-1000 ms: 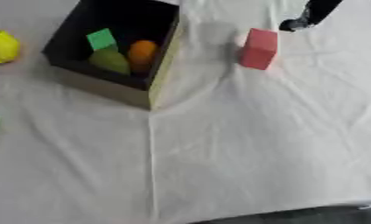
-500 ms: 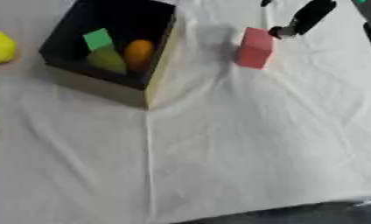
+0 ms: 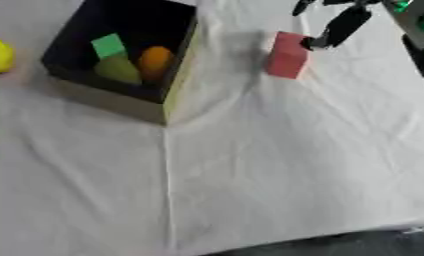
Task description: Pick up objects on the table and place them in the box.
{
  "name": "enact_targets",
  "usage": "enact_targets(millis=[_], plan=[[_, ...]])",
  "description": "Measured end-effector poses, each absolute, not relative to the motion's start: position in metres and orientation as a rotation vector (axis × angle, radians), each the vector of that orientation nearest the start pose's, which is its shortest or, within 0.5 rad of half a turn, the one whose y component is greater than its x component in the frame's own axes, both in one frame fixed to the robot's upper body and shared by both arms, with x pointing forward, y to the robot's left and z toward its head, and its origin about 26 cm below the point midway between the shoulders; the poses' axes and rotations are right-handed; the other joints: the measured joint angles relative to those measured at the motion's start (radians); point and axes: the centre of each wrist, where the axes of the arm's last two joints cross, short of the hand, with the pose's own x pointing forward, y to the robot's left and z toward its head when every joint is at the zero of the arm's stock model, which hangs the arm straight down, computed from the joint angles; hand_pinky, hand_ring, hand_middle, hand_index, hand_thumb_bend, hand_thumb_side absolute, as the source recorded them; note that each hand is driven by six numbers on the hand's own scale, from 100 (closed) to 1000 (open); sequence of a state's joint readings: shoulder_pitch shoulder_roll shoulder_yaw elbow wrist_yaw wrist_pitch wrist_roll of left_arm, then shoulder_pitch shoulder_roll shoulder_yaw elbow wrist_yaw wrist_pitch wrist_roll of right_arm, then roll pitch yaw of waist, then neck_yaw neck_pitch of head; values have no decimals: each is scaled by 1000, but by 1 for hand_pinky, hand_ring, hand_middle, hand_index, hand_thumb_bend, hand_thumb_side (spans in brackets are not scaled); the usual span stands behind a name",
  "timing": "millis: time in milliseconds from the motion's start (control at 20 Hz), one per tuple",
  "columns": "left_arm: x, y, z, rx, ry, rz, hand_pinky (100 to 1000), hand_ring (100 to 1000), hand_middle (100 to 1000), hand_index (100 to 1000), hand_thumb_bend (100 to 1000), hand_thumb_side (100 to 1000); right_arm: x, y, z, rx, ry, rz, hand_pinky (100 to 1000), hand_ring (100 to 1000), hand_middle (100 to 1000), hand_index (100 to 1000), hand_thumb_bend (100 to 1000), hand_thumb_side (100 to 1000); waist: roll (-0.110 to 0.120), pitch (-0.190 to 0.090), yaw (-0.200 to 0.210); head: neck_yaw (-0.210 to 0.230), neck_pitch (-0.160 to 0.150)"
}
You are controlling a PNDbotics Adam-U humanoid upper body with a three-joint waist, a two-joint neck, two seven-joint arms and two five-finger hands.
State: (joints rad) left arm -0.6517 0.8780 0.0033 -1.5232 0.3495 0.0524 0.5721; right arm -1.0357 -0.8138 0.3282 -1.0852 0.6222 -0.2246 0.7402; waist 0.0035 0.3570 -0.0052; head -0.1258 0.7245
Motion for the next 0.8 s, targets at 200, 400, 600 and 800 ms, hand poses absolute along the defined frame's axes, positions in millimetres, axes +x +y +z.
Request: enact_targets(millis=[200, 400, 600, 800], plan=[[365, 380, 308, 730, -2202, 180, 842, 780, 768, 906, 422, 758, 445, -345, 312, -855, -1155, 1736, 919, 1000, 875, 910, 198, 436, 0, 0, 1, -1, 0], [365, 379, 307, 726, -2200, 172, 842, 780, 768, 906, 421, 758, 443, -342, 314, -826, -1178, 1722, 920, 1000, 881, 912, 177, 455, 0, 0, 2, -1, 0], [365, 379, 307, 725, -2199, 171, 842, 780, 767, 906, 420, 759, 441, -338, 314, -802, -1182, 1723, 922, 1000, 886, 915, 203, 425, 0, 0, 2, -5, 0], [366, 380, 306, 726, -2195, 173, 842, 780, 763, 906, 417, 758, 439, -335, 311, -778, -1186, 1732, 926, 1000, 886, 916, 294, 326, 0, 0, 2, -8, 0]])
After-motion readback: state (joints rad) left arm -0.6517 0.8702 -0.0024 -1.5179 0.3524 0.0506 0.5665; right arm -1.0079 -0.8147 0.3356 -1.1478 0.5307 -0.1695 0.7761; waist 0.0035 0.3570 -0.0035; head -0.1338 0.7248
